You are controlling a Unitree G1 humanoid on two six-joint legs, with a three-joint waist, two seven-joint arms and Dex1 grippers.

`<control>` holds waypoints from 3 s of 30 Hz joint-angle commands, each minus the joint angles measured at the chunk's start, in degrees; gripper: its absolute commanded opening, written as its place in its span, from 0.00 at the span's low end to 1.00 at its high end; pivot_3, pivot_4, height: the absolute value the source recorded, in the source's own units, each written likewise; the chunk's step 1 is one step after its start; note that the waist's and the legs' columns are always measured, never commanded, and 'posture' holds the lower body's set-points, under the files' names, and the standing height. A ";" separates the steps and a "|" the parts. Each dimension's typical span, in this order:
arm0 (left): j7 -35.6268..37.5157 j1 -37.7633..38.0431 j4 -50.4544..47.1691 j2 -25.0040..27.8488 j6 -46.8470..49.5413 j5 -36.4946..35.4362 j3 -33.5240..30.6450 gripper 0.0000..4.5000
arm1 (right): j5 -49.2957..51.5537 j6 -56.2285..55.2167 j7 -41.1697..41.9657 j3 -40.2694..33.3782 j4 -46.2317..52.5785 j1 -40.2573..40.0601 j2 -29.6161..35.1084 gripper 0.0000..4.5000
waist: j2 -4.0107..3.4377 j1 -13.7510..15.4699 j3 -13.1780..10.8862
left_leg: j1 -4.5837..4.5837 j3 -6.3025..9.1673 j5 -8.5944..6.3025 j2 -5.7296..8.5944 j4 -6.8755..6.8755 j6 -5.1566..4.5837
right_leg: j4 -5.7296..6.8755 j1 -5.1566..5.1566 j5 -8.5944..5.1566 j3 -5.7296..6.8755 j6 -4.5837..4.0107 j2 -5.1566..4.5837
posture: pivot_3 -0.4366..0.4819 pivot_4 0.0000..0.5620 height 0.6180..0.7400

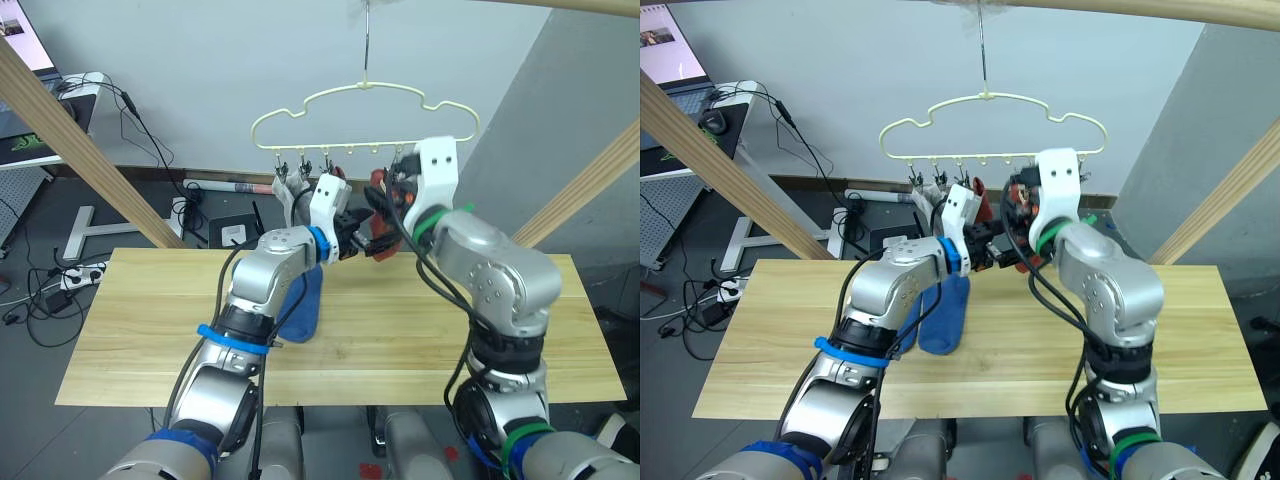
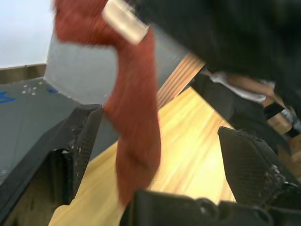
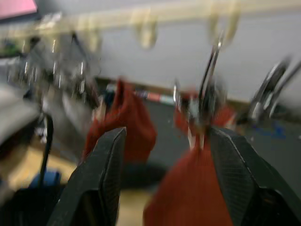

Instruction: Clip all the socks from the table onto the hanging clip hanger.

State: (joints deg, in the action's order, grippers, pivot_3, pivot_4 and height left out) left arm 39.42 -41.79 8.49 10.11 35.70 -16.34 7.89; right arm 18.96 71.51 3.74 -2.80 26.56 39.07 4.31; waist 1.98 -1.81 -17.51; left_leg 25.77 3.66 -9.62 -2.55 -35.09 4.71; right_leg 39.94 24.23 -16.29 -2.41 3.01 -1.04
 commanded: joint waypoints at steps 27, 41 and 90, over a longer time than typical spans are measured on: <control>17.69 2.33 -15.71 24.24 -3.15 -15.31 -14.01 0.99 | -6.74 -3.07 -9.46 -0.03 17.15 -10.25 -2.67 0.62 | 0.00 0.08 0.05 | -0.02 0.10 0.08 -0.01 -0.02 0.09 | 0.00 -0.05 0.01 0.07 -0.01 0.01 | 0.55 0.41 1.00; 24.25 -3.88 -11.57 26.10 -0.21 -20.36 -13.69 0.99 | -7.83 -7.33 -10.20 0.04 11.92 -6.73 -6.48 0.62 | 0.00 0.11 0.09 | -0.02 0.10 0.10 -0.02 -0.02 0.10 | 0.02 -0.04 0.01 0.08 -0.02 0.01 | 0.55 0.39 1.00; 19.55 -0.94 -14.74 27.71 -1.75 -18.32 -12.99 1.00 | -8.75 -26.87 -4.44 -4.50 -20.18 6.78 2.12 0.50 | -0.01 0.86 0.10 | -0.02 0.10 0.17 -0.02 -0.01 0.12 | 0.08 -0.03 0.05 0.10 -0.09 0.01 | 0.64 0.39 1.00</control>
State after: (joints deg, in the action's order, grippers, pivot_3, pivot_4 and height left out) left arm 59.23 -42.68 -4.03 36.94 34.50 -34.62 -4.28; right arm 10.21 46.32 -1.09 -6.78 5.55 44.41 6.15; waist 1.97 -0.95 -17.41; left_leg 25.74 3.76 -9.46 -2.57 -35.10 4.83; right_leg 40.02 24.20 -16.24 -2.31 2.92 -1.03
